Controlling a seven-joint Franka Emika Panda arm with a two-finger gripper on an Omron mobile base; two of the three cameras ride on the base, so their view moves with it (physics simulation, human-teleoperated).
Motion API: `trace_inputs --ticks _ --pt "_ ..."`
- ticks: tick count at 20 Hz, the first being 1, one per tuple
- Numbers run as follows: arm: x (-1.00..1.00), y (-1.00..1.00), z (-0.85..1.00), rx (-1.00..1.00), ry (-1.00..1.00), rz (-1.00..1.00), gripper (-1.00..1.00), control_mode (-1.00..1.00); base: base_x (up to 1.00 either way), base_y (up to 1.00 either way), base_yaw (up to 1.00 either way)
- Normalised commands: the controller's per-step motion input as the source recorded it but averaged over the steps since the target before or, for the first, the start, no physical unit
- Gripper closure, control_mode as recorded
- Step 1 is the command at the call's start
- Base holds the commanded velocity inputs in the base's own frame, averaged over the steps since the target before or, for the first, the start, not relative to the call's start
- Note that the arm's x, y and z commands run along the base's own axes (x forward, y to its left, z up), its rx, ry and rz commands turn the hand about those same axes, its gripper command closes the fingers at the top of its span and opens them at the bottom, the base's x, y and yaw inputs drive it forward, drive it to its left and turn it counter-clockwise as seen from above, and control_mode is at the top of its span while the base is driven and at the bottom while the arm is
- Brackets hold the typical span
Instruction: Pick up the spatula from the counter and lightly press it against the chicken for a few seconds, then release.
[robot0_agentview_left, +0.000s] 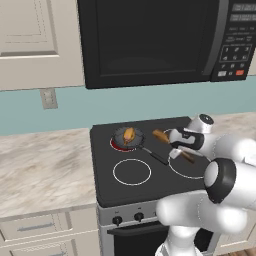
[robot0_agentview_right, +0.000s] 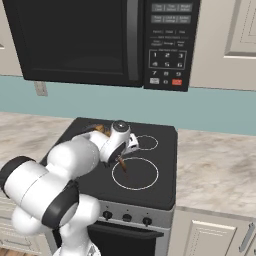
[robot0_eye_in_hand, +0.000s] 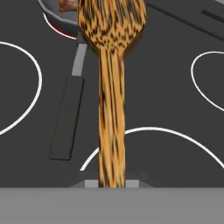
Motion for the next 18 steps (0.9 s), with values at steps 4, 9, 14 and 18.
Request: trace_inputs --ticks 4,9,14,18 --pt "0.18 0.12 0.05 0.0 -0.01 0.07 1.0 -1.0 0.0 0.0 0.0" --pt "0.17 0.13 0.05 -0.02 0.0 0.06 1.0 -1.0 0.0 0.0 0.0" --pt "0.15 0.12 0.04 -0.03 0.0 0.05 1.0 -1.0 0.0 0.0 0.0" --pt "0.09 0.16 0.0 -0.05 0.0 0.03 1.0 -1.0 0.0 0.0 0.0"
